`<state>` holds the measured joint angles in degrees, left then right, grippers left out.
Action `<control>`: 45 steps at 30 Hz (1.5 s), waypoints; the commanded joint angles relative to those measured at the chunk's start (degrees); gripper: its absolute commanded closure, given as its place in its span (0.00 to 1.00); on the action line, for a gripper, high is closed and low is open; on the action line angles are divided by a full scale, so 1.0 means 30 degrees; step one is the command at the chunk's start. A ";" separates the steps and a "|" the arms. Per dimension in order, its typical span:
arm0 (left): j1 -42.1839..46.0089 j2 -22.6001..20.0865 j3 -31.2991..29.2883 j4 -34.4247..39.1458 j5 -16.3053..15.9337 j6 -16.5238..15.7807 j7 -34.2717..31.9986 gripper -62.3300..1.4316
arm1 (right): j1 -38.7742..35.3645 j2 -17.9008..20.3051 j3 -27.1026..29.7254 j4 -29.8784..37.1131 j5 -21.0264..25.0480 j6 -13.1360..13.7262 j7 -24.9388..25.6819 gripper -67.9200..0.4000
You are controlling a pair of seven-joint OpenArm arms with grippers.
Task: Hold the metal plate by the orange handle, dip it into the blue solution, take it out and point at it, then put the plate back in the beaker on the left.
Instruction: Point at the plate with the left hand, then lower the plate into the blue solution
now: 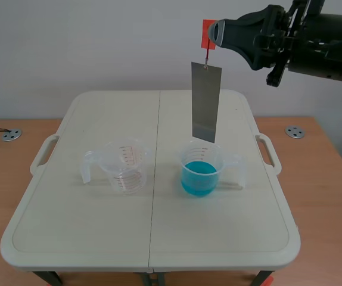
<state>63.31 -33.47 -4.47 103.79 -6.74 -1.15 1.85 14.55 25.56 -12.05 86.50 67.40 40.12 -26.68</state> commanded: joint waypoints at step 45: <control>-0.0211 0.0146 0.3002 -0.6630 -0.0102 -0.1100 -0.1756 0.95 | -0.0153 -0.2397 0.0211 -0.5158 -0.1231 0.0867 0.0954 0.98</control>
<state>62.83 -33.47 4.49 83.07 -6.74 -4.34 -3.07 13.10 18.39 -12.05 70.83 63.42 42.00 -24.77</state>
